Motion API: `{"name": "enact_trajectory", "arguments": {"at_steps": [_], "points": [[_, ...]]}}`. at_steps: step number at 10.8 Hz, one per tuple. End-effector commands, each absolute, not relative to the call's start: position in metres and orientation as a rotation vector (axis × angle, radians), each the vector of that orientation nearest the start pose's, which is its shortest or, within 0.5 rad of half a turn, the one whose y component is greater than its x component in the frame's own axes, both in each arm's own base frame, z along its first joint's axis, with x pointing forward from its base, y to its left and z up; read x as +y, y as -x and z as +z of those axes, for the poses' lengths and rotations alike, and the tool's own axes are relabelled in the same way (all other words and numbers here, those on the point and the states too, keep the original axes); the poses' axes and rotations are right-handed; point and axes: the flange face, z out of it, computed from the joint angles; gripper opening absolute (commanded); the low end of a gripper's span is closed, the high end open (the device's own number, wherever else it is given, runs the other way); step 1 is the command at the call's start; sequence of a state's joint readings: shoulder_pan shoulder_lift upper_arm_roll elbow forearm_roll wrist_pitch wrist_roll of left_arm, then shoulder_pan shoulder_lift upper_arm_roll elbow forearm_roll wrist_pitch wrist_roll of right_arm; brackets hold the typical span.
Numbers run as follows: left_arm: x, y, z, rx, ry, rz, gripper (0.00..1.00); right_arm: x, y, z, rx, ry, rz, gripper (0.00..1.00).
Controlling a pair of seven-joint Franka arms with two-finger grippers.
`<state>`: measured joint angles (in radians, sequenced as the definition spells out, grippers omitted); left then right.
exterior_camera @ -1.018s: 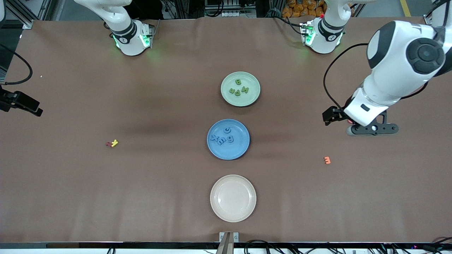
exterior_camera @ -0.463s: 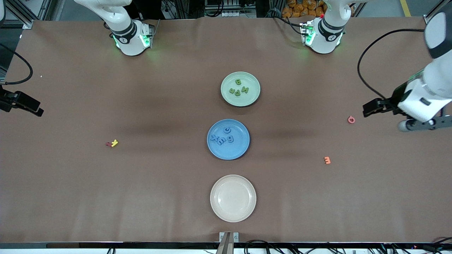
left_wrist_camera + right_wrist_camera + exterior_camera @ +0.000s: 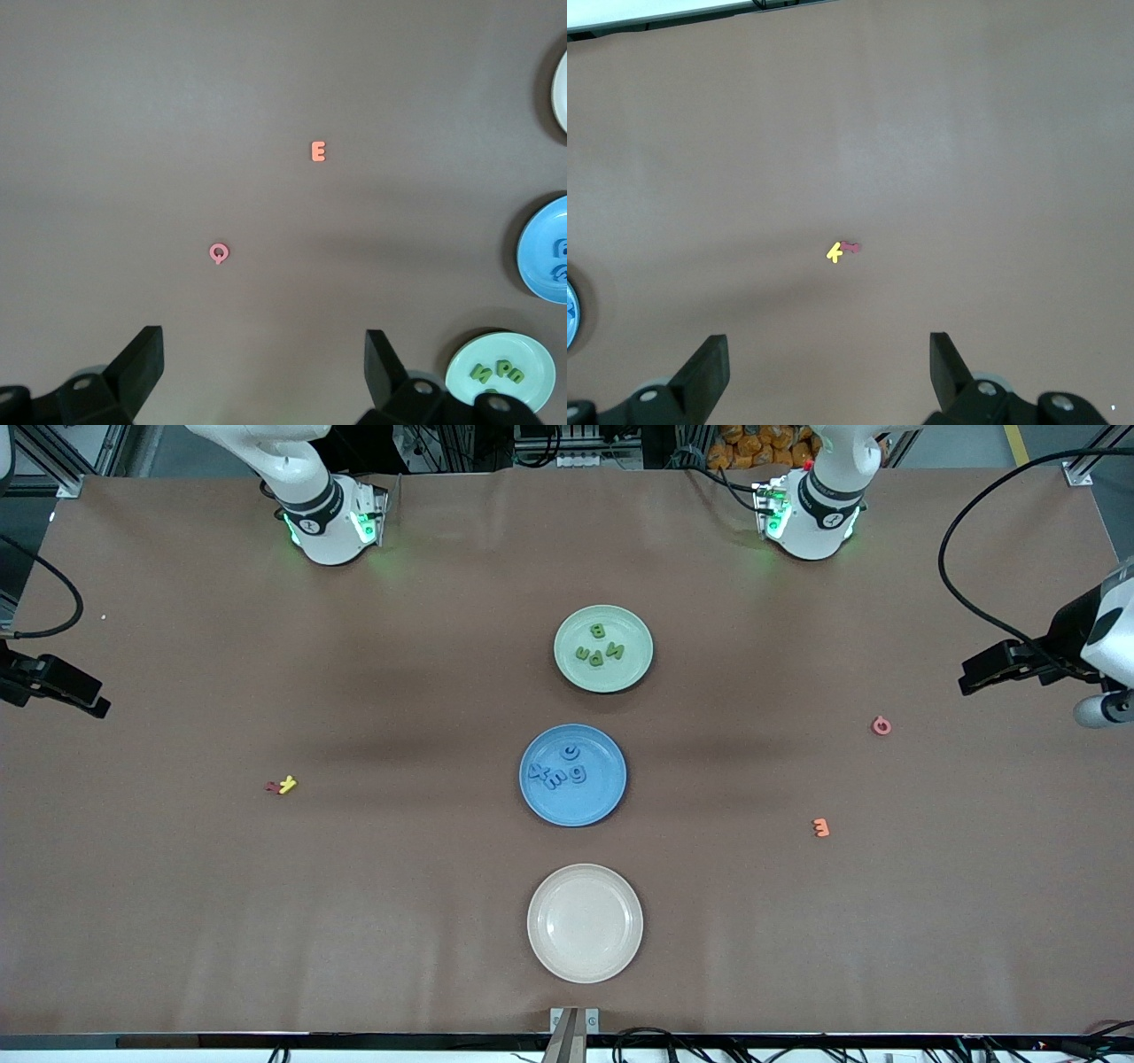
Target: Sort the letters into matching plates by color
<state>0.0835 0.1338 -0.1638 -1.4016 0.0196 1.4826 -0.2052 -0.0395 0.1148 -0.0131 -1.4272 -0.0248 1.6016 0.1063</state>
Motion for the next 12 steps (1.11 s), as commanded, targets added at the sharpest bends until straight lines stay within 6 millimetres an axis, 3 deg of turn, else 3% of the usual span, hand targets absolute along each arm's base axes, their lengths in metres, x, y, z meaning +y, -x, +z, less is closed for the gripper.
{"name": "enact_trajectory", "arguments": {"at_steps": [1, 2, 6, 10, 12], "points": [[-0.049, -0.561, 0.662, -0.200, 3.135, -0.004, 1.00, -0.032, -0.592, 0.629, 0.268, 3.145, -0.098, 1.00], [-0.065, -0.556, 0.668, -0.191, 3.133, -0.029, 1.00, -0.032, -0.592, 0.629, 0.268, 3.145, -0.098, 1.00], [-0.061, -0.559, 0.660, -0.207, 3.141, -0.049, 1.00, -0.032, -0.593, 0.629, 0.268, 3.145, -0.095, 1.00], [-0.053, -0.564, 0.640, -0.220, 3.142, -0.106, 1.00, -0.032, -0.593, 0.629, 0.268, 3.145, -0.098, 1.00], [-0.056, -0.562, 0.642, -0.217, 3.143, -0.130, 1.00, -0.032, -0.593, 0.629, 0.268, 3.145, -0.098, 1.00]]}}
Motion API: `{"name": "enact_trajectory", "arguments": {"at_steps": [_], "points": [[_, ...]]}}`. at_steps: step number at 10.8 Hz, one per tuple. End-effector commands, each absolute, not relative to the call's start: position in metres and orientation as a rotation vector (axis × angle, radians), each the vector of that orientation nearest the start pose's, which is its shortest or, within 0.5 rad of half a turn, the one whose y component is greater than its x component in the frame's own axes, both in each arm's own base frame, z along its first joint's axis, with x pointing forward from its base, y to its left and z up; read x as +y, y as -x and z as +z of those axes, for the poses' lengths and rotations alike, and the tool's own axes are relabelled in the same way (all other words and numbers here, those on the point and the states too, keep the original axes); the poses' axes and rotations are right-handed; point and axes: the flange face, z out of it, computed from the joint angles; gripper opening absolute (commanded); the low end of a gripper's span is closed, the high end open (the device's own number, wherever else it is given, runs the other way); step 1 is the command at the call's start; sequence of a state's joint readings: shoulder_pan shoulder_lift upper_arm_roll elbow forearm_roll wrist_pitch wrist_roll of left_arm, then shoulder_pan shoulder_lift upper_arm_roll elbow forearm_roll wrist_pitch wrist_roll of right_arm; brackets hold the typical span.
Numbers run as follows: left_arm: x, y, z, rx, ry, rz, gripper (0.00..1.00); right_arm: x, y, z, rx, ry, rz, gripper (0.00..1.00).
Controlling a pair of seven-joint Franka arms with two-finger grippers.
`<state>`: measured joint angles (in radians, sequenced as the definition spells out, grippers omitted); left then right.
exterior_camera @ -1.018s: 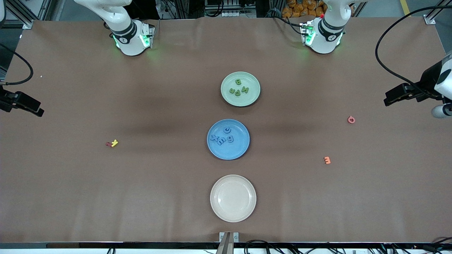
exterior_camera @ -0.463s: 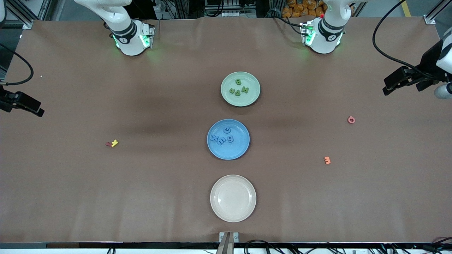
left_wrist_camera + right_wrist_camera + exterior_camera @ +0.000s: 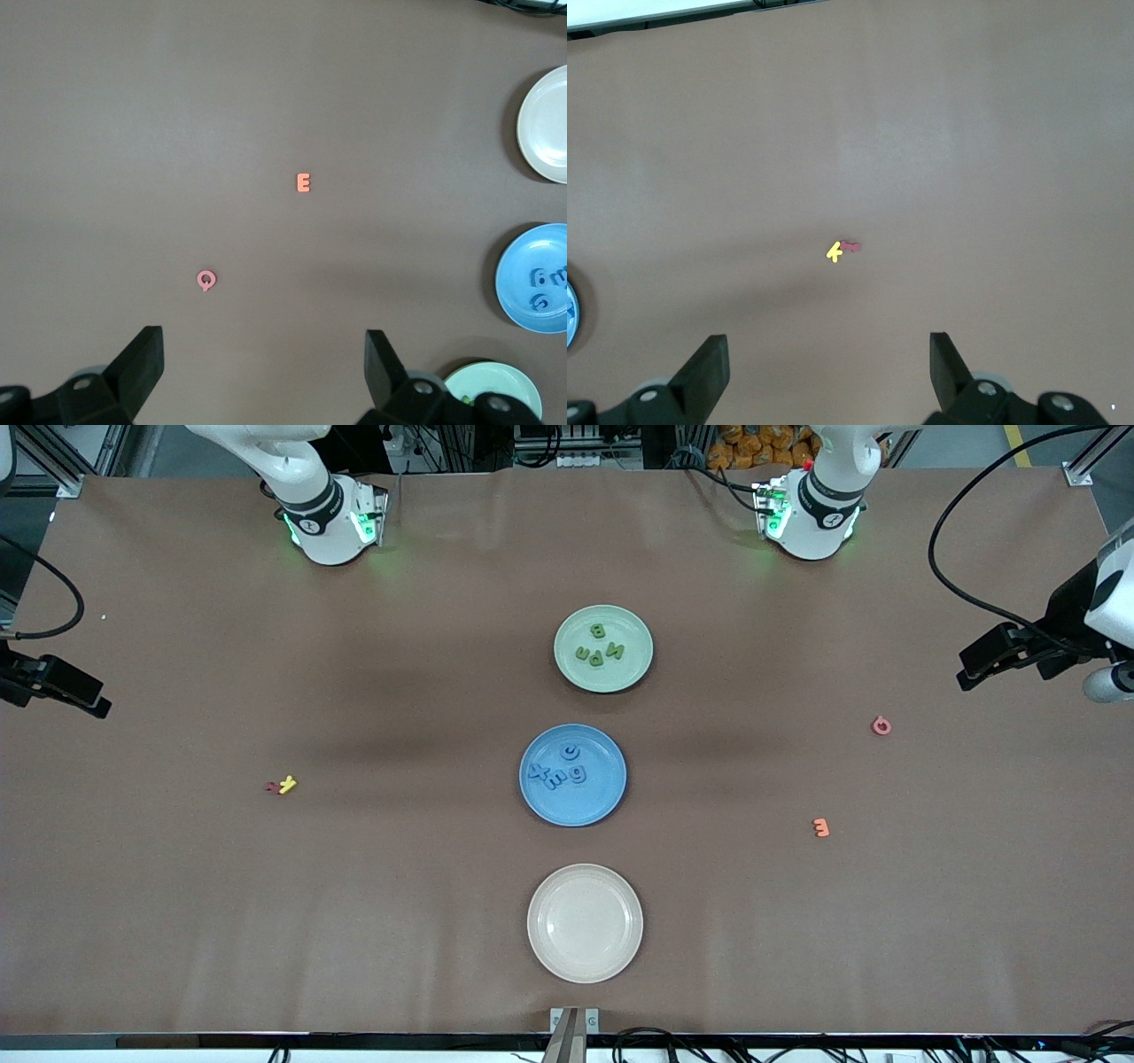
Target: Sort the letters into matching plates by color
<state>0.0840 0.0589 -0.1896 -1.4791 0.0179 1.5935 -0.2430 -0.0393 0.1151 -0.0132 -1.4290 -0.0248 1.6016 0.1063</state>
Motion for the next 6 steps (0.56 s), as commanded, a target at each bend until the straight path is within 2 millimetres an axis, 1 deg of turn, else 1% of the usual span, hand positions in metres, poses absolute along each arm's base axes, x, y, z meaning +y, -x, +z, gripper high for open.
{"name": "enact_trajectory", "arguments": {"at_steps": [1, 2, 3, 6], "points": [[-0.055, -0.561, 0.644, -0.220, 3.141, -0.132, 1.00, -0.032, -0.593, 0.629, 0.268, 3.145, -0.098, 1.00], [-0.052, -0.561, 0.644, -0.224, 3.139, -0.133, 1.00, -0.032, -0.593, 0.629, 0.268, 3.145, -0.095, 1.00], [-0.044, -0.562, 0.644, -0.246, 3.139, -0.135, 1.00, -0.032, -0.593, 0.629, 0.268, 3.145, -0.098, 1.00], [-0.045, -0.563, 0.645, -0.219, 3.127, -0.140, 1.00, -0.032, -0.593, 0.629, 0.268, 3.145, -0.098, 1.00]]}}
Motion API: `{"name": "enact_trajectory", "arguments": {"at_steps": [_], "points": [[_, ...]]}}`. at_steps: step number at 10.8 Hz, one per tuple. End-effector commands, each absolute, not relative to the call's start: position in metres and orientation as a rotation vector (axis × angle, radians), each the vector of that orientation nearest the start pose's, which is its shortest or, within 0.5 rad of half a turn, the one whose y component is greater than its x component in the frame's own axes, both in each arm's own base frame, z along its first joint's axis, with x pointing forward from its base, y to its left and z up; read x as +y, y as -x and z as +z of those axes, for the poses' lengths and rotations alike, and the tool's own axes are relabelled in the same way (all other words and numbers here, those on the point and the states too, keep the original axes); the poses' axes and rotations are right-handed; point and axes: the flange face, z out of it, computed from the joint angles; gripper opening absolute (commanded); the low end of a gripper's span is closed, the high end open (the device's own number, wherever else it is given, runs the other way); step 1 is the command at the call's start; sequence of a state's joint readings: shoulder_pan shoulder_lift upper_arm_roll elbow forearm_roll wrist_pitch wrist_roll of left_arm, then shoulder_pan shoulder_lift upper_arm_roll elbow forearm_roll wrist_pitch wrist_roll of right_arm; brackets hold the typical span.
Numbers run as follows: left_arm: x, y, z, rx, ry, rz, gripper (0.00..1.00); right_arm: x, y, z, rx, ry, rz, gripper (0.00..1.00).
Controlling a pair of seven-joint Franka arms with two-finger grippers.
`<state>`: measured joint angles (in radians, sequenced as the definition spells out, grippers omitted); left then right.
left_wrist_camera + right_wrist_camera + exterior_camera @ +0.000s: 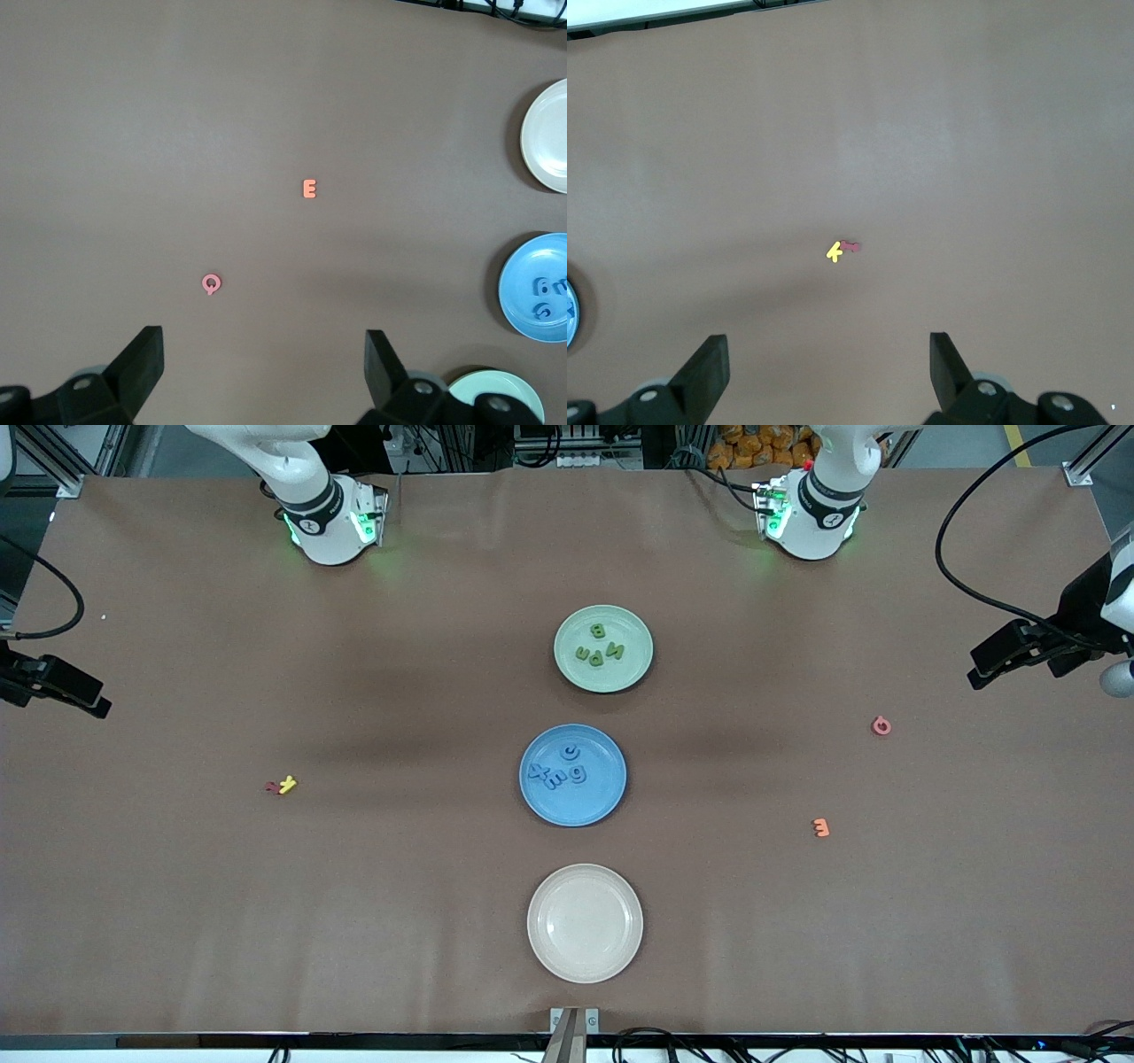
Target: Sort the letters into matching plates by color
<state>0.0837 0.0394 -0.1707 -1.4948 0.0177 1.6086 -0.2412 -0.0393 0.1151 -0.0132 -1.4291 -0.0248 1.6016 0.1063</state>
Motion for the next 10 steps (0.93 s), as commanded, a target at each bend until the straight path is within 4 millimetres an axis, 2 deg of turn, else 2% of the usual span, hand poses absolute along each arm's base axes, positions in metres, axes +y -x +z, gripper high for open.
{"name": "enact_trajectory", "arguments": {"at_steps": [1, 10], "points": [[-0.0446, -0.5638, 0.6441, -0.164, 3.128, -0.138, 1.00, -0.0322, -0.5928, 0.6286, 0.268, 3.145, -0.095, 1.00], [-0.0452, -0.5658, 0.6380, -0.125, 3.129, -0.116, 1.00, -0.0324, -0.5928, 0.6286, 0.266, 3.147, -0.095, 1.00]]}}
